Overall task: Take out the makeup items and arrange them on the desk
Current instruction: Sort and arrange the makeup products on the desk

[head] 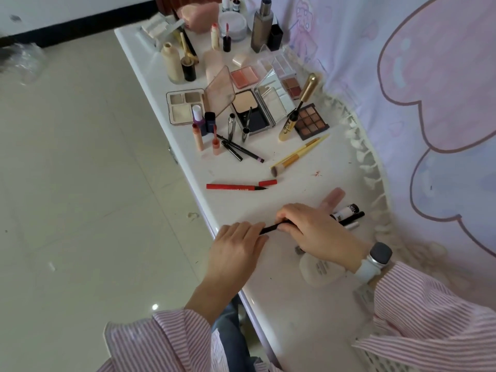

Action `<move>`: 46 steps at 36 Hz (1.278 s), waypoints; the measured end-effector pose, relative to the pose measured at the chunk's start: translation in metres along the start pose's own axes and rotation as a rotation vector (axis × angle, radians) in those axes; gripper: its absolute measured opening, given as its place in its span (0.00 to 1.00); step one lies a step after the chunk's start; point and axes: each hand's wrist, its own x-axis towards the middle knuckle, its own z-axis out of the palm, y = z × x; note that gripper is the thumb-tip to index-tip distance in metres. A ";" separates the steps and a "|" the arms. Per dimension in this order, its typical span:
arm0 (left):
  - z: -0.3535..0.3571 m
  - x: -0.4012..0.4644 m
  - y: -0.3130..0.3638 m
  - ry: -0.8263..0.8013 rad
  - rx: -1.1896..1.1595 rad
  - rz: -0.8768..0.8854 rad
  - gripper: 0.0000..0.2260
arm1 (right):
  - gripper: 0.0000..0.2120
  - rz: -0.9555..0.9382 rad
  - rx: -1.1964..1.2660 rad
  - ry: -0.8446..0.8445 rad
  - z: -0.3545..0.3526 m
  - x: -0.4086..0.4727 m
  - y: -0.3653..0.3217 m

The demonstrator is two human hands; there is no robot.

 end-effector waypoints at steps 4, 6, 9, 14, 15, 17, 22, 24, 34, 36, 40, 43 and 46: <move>-0.006 0.007 -0.002 -0.002 0.010 -0.042 0.12 | 0.08 0.108 0.213 0.002 -0.005 -0.002 0.000; -0.009 0.009 -0.005 -0.001 0.040 -0.051 0.12 | 0.09 0.172 0.258 0.012 -0.010 -0.002 0.002; -0.013 0.011 -0.004 -0.020 0.045 -0.036 0.12 | 0.09 0.193 0.277 0.008 -0.010 -0.004 0.001; -0.020 0.015 -0.003 -0.057 0.041 0.011 0.12 | 0.08 0.190 0.315 0.036 -0.010 -0.002 -0.004; -0.021 0.015 -0.004 -0.062 0.046 0.005 0.12 | 0.07 0.179 0.318 0.038 -0.010 -0.002 -0.004; -0.022 0.015 -0.005 -0.071 0.039 -0.011 0.11 | 0.07 0.145 0.314 0.049 -0.009 -0.001 -0.004; -0.019 0.015 -0.012 -0.083 0.029 -0.044 0.12 | 0.07 0.129 0.315 0.091 -0.007 0.002 0.003; -0.021 0.018 -0.012 -0.124 0.067 -0.076 0.18 | 0.07 0.122 0.283 0.088 -0.004 0.003 0.010; -0.016 0.012 -0.015 0.067 -0.146 -0.264 0.08 | 0.05 0.238 -0.071 0.382 0.011 0.019 0.030; -0.008 0.009 -0.013 0.107 -0.132 -0.223 0.06 | 0.06 0.176 -0.055 0.357 0.014 0.024 0.025; 0.009 0.011 -0.022 0.187 0.022 -0.066 0.06 | 0.07 0.093 -0.028 0.321 0.018 0.036 0.018; 0.013 0.018 -0.024 0.251 0.130 -0.030 0.07 | 0.08 0.042 -0.060 0.318 0.020 0.044 0.018; 0.016 0.025 -0.025 0.267 0.202 -0.038 0.07 | 0.09 0.037 -0.072 0.347 0.019 0.047 0.018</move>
